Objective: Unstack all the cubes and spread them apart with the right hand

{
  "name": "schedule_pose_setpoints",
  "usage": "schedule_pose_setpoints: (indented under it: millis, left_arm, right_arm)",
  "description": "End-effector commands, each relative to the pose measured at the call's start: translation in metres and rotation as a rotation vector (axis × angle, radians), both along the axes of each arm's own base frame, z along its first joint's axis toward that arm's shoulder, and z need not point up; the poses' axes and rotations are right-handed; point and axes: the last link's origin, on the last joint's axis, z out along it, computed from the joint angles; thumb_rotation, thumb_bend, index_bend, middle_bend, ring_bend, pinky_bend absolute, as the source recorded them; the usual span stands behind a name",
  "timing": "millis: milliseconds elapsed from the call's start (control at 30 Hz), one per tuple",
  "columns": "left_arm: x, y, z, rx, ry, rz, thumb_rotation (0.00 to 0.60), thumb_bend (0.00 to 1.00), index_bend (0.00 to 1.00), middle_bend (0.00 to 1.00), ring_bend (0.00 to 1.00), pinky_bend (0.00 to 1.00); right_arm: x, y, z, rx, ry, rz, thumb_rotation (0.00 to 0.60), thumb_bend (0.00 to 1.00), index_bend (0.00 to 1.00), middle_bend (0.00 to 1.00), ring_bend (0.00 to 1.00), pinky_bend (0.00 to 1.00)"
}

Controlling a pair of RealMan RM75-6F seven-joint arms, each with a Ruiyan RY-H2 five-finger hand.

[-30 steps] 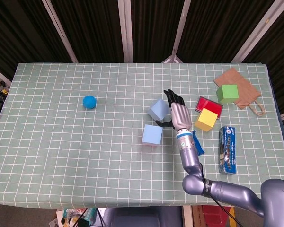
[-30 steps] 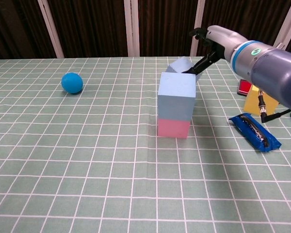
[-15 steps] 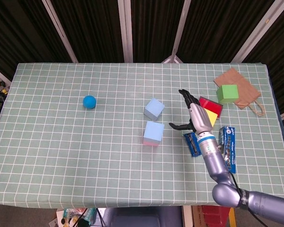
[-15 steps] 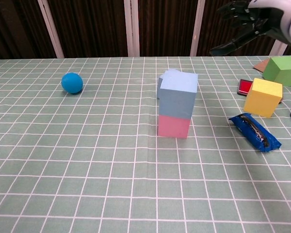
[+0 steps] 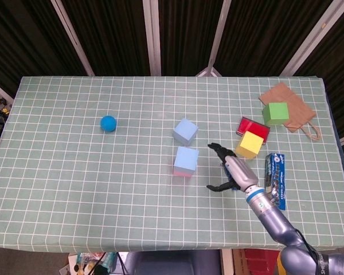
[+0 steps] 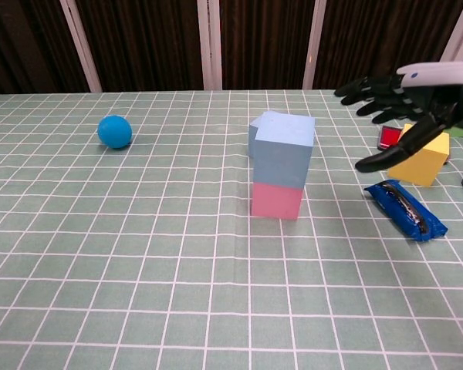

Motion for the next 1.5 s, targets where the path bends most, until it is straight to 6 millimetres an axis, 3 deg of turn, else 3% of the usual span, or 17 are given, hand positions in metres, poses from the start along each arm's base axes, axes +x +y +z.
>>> schedule_pose_setpoints:
  millis: [33, 433, 1067, 1500]
  left_arm:
    - [-0.001, 0.000, 0.000, -0.002, -0.003, 0.004, 0.600, 0.25, 0.12, 0.00, 0.00, 0.00]
    - [-0.005, 0.001, 0.007, 0.011, -0.025, 0.023, 0.600, 0.25, 0.12, 0.00, 0.00, 0.00]
    - [-0.005, 0.000, 0.006, -0.009, -0.026, 0.029, 0.600, 0.25, 0.15, 0.00, 0.00, 0.00]
    - [-0.005, 0.000, 0.005, -0.017, -0.028, 0.047, 0.600, 0.25, 0.15, 0.00, 0.00, 0.00]
  right_arm:
    - [0.011, 0.005, -0.011, 0.027, -0.036, 0.023, 0.600, 0.18, 0.00, 0.00, 0.00, 0.00]
    - [0.049, -0.006, -0.038, -0.043, -0.130, 0.015, 0.600, 0.18, 0.00, 0.00, 0.00, 0.00]
    - [0.053, -0.046, -0.062, -0.161, 0.015, -0.038, 0.600, 0.18, 0.00, 0.00, 0.00, 0.00]
    - [0.062, -0.045, -0.071, -0.135, 0.004, 0.032, 0.600, 0.18, 0.00, 0.00, 0.00, 0.00]
